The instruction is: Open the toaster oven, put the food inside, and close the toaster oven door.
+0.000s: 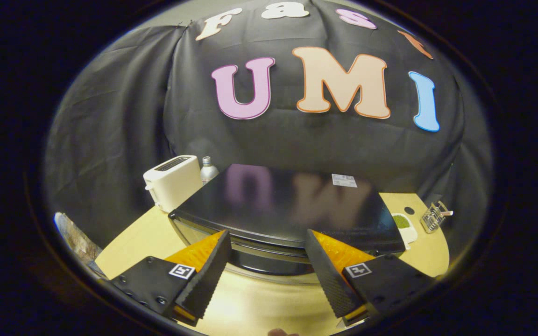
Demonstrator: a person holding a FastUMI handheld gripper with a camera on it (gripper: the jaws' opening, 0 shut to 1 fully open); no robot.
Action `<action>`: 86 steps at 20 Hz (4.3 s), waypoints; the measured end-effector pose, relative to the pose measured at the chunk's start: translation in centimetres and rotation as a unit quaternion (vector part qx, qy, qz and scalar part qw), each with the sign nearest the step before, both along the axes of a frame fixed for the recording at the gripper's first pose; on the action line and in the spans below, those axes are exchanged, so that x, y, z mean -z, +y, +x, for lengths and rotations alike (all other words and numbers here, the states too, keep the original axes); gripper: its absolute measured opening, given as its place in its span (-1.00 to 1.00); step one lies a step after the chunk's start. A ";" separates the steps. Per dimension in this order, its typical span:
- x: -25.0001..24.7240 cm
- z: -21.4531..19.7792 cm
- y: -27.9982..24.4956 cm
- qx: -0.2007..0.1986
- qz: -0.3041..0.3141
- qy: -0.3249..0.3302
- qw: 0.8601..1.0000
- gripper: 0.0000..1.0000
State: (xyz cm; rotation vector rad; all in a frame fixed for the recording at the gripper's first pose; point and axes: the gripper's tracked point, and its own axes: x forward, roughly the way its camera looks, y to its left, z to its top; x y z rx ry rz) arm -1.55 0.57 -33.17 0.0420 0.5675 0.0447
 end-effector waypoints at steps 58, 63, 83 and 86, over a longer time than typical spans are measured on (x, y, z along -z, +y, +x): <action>3.2 -12.5 -8.1 -0.043 0.038 0.084 0.995 1.00; 1.9 -10.2 -16.8 0.035 0.015 0.056 0.998 1.00; 12.0 -17.3 -26.4 0.189 0.109 0.162 0.962 1.00; 11.6 -16.6 -26.4 0.201 0.137 0.161 0.957 0.59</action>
